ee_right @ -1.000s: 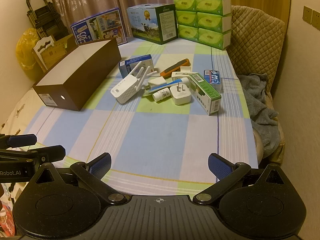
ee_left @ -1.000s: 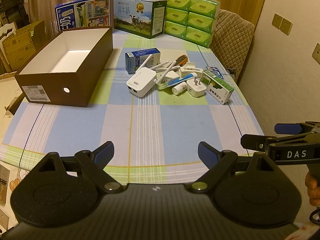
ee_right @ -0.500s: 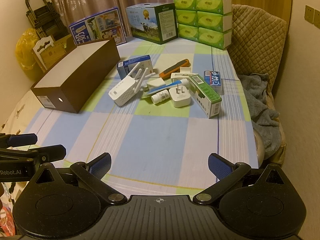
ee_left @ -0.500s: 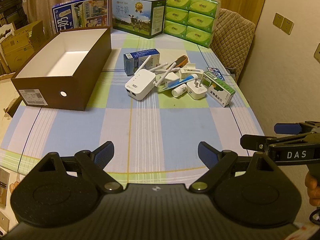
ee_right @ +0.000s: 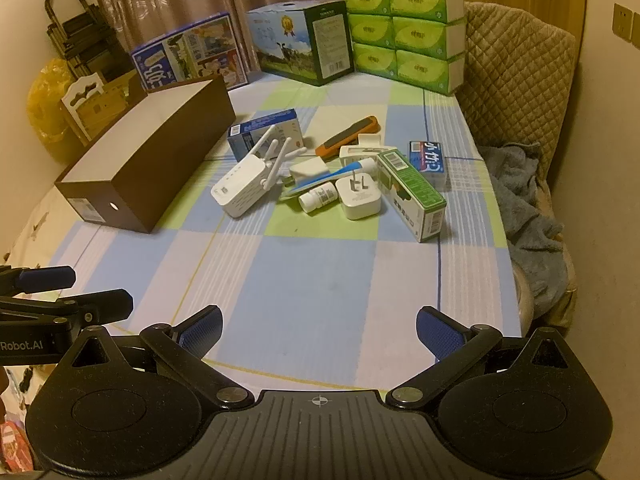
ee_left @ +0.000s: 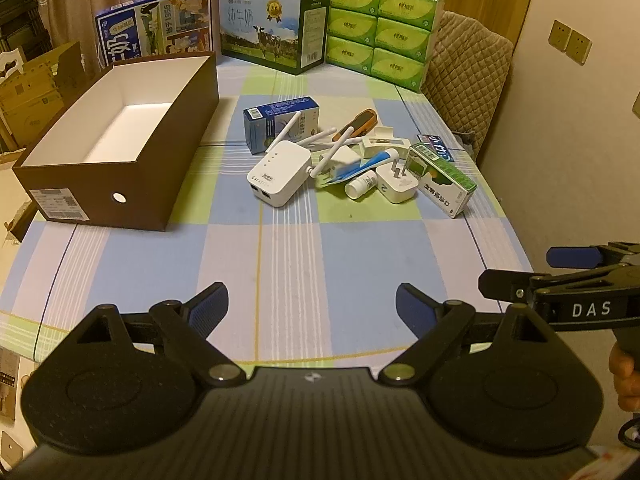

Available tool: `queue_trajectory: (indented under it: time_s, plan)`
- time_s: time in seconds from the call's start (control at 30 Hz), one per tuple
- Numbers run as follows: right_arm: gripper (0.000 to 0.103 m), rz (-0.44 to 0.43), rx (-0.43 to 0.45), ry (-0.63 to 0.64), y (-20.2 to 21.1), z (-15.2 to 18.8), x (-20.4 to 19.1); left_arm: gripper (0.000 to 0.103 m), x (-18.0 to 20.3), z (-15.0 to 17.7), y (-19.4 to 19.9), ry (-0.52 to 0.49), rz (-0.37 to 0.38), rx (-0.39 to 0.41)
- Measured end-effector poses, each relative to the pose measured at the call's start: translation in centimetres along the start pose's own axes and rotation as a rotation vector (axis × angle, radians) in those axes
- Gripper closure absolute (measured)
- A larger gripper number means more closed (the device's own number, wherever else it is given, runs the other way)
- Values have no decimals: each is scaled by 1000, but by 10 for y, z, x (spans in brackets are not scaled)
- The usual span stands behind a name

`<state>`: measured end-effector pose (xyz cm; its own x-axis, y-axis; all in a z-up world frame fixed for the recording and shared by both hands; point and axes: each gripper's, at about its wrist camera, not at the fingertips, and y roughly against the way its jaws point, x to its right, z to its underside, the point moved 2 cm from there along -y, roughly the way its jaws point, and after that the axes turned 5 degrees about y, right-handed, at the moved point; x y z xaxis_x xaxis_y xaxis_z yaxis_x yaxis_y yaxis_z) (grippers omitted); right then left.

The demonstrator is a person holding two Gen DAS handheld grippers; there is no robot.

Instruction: Organize rigid objects

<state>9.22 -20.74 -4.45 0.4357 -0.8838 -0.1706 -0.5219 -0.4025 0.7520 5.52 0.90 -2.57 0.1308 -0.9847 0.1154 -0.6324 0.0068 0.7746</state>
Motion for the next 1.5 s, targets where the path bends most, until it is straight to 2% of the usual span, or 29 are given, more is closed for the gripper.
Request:
queue_trajectory:
  time_s: [0.67, 0.87, 1.27, 1.5]
  plan:
    - [2, 13, -22, -53, -31, -30, 16, 14, -4, -39, -41, -53, 10, -20]
    - [2, 20, 1, -76, -44, -40, 24, 14, -9, -55, -62, -89, 14, -19]
    - [2, 67, 44, -158, -62, -58, 45, 14, -21, -85, -123, -212, 69, -46]
    - [2, 152, 59, -215, -70, -60, 60, 18, -23, -104, -162, -313, 110, -64]
